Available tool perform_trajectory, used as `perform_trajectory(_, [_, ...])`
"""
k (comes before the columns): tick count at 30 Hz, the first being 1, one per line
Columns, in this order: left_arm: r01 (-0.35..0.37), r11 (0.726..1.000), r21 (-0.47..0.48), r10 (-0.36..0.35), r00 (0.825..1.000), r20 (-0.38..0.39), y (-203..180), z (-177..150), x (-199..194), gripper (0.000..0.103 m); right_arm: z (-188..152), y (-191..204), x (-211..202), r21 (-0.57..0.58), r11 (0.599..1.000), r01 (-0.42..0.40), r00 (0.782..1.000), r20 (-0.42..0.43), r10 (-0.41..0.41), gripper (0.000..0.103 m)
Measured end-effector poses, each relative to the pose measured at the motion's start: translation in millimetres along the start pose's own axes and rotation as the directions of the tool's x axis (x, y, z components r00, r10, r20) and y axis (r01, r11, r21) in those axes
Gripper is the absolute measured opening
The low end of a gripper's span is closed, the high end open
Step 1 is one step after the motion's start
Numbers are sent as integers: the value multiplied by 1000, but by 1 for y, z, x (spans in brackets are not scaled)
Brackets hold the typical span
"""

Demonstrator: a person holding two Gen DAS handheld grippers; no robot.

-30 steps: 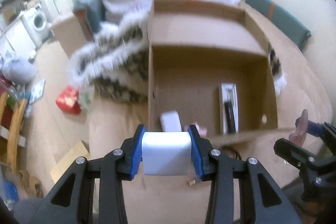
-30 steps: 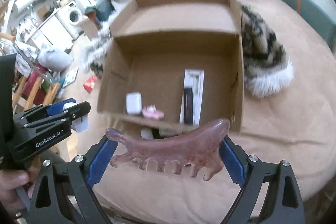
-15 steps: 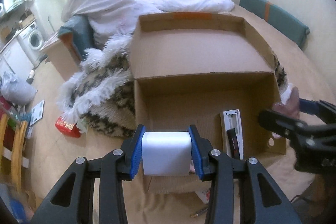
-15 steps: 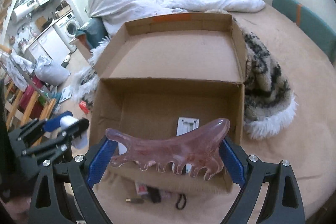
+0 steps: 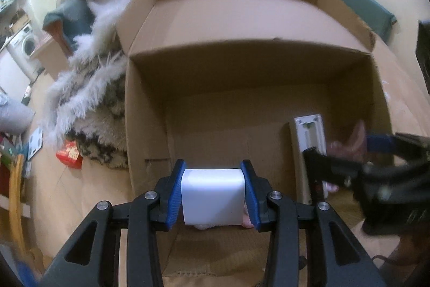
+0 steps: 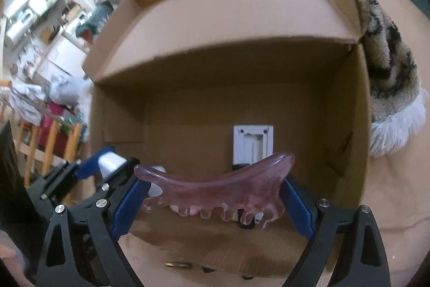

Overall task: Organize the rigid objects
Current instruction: 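Carry the charger and comb into the box and open both tools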

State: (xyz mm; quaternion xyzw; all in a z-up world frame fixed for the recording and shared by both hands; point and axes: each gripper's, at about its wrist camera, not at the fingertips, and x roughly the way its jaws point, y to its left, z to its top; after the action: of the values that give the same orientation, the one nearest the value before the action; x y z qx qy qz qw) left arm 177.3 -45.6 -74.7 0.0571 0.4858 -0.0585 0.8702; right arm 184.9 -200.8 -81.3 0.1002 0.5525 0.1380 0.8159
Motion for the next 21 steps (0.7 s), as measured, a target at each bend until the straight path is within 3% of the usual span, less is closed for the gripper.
perform_trajectory(2, [-34, 999, 3, 34, 999, 1, 1, -2, 2, 37, -3, 1, 8, -12, 999, 31, 999, -25, -32, 99])
perform_trajectory(5, [-29, 999, 12, 30, 999, -21, 0, -5, 9, 37, -4, 7, 14, -55, 994, 97, 995, -25, -99, 99])
perform_trajectory(21, [-61, 998, 7, 62, 997, -53, -3, -11, 16, 37, -8, 2, 34, -21, 995, 94, 990, -99, -96, 99])
